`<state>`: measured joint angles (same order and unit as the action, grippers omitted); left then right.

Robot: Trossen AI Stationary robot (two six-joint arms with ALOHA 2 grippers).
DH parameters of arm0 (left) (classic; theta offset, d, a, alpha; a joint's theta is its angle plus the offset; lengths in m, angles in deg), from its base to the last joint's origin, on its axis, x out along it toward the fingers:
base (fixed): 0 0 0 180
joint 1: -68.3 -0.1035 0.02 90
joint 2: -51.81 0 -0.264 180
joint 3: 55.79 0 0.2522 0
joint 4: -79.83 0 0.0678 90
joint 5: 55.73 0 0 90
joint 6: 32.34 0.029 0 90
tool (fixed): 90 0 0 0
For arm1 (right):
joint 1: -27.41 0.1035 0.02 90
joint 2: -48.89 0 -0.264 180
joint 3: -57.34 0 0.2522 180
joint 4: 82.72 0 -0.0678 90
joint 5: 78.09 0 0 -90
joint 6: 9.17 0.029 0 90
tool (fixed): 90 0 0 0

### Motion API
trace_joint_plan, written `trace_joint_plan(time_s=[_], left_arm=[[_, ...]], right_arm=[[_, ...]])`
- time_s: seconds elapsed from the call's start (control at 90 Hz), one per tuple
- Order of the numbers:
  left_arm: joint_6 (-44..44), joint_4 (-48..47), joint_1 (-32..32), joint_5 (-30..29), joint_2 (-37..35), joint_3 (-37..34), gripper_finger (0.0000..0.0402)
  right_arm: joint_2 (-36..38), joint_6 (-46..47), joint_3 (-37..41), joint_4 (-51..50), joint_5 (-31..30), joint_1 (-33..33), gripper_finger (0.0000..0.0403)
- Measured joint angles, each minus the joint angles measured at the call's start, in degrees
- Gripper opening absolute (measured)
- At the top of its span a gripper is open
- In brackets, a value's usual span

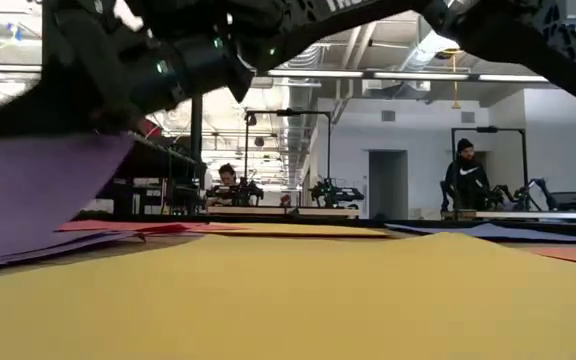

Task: Organize paper
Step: Stack the purple paper on top of the purple paper

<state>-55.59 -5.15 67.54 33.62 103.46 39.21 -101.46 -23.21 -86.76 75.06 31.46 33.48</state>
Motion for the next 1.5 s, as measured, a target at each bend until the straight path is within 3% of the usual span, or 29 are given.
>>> trace_joint_plan(time_s=[0.144,0.433,0.544,0.756,0.9,1.122,1.5], left_arm=[[0.84,-0.02,0.00,0.00,1.03,0.00,0.0107],[1.15,-0.02,0.00,0.00,1.67,-0.02,0.0107],[1.52,-0.09,0.00,0.00,1.62,-0.02,0.0107],[2.78,-2.75,0.00,0.00,1.56,-0.02,0.0107],[3.95,-5.22,-0.01,-0.04,1.34,-0.02,0.0107],[5.88,-4.85,0.00,-0.26,0.97,-0.02,0.0107],[5.64,-4.74,-0.01,-0.26,0.13,-0.02,0.0107]], right_arm=[[-0.08,-2.91,0.00,-0.77,-10.39,0.24,0.0135],[-0.08,-2.49,0.00,-1.56,-11.37,-1.90,0.0134],[0.26,-1.46,0.00,-1.51,-14.70,-2.47,0.0134],[7.37,16.96,0.09,-11.53,-9.28,-1.01,0.0134],[11.96,22.49,-0.33,-24.36,-5.83,2.34,0.0134],[8.17,26.28,0.20,-35.55,-7.52,6.46,0.0134],[3.04,31.65,0.92,-35.79,-12.14,5.86,0.0134]])
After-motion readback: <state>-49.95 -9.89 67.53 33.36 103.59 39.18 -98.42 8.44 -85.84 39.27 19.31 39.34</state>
